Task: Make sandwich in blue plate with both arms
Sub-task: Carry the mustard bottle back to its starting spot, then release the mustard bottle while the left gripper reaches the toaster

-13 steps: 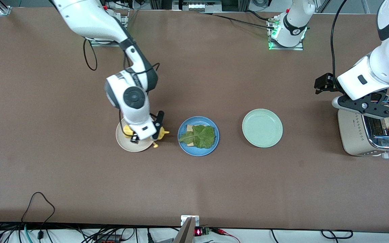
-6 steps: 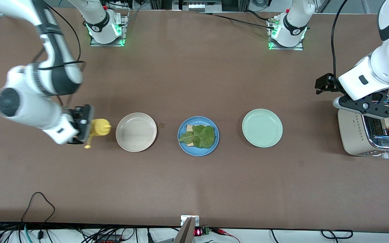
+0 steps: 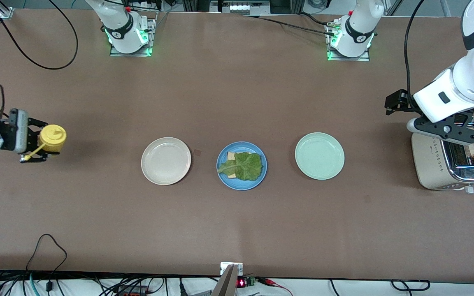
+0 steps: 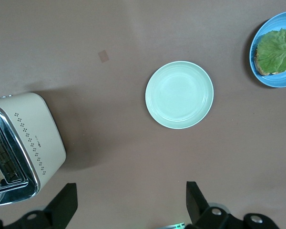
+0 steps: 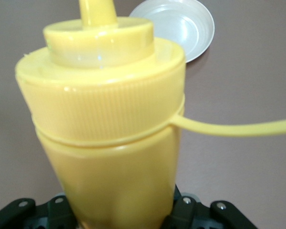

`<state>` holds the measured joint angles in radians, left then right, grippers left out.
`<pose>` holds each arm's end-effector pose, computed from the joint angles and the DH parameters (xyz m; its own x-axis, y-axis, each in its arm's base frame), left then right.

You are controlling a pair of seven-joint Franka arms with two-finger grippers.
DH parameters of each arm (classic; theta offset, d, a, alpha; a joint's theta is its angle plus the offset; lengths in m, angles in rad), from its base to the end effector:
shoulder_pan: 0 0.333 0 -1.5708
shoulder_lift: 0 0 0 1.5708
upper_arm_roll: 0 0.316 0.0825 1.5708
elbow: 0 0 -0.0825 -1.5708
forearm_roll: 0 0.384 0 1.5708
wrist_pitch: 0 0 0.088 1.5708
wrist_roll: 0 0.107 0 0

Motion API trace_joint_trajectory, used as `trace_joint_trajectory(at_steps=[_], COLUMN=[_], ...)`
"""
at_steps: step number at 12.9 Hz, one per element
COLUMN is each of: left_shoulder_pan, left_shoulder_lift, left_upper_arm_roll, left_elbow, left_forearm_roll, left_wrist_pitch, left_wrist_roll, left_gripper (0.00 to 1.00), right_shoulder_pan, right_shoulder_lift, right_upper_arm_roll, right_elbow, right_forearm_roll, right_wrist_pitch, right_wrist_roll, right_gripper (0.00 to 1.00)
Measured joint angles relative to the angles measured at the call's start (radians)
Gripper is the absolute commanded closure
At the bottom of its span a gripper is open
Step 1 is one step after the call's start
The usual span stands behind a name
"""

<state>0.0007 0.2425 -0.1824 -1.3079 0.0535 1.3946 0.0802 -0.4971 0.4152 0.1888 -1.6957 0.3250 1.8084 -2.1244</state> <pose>0.6012 -0.0891 0.5929 0.9565 -0.2491 -0.1517 -0.2517 -0.9678 0.0022 0.6045 -0.1758 0.3437 -0.0837 0.8862 0.4557 0.9878 0.1341 -0.0793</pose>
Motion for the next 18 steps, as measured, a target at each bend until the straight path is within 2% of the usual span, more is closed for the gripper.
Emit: trace_joint_trajectory(at_steps=[2, 5, 10, 11, 12, 13, 14, 15, 18], left_shoulder_pan=[0.002, 0.003, 0.051, 0.076, 0.102, 0.125, 0.139, 0.149, 0.209], left_shoulder_lift=[0.0, 0.0, 0.004, 0.009, 0.016, 0.025, 0.037, 0.056, 0.133], left_upper_arm_roll=[0.001, 0.002, 0.015, 0.016, 0.016, 0.017, 0.021, 0.027, 0.034], left_elbow=[0.0, 0.0, -0.001, -0.001, -0.001, -0.002, -0.003, -0.006, -0.008], left_forearm_roll=[0.0, 0.0, 0.0, -0.001, -0.009, -0.018, -0.012, 0.013, 0.138], left_wrist_pitch=[0.0, 0.0, -0.002, -0.003, -0.003, -0.003, -0.004, -0.005, 0.007], left_wrist_roll=[0.0, -0.001, -0.022, -0.023, -0.023, -0.023, -0.023, -0.022, 0.022], left_gripper=[0.0, 0.0, 0.0, 0.0, 0.0, 0.0, 0.0, 0.0, 0.0], right_shoulder_pan=[-0.087, -0.198, -0.249, -0.251, -0.253, -0.256, -0.261, -0.264, -0.27], right_shoulder_lift=[0.053, 0.184, 0.373, 0.397, 0.418, 0.433, 0.441, 0.445, 0.462], right_upper_arm_roll=[0.002, 0.002, 0.006, 0.007, 0.007, 0.007, 0.008, 0.008, 0.008], right_elbow=[-0.005, -0.002, 0.079, 0.092, 0.1, 0.105, 0.112, 0.114, 0.114], right_forearm_roll=[0.078, 0.191, 0.263, 0.276, 0.285, 0.293, 0.299, 0.302, 0.314], right_wrist_pitch=[-0.037, -0.082, -0.143, -0.153, -0.156, -0.163, -0.173, -0.177, -0.182], right_wrist_roll=[-0.133, -0.315, -0.42, -0.422, -0.423, -0.425, -0.425, -0.425, -0.424], right_gripper=[1.0, 1.0, 1.0, 0.97, 0.88, 0.58, 0.33, 0.0, 0.0])
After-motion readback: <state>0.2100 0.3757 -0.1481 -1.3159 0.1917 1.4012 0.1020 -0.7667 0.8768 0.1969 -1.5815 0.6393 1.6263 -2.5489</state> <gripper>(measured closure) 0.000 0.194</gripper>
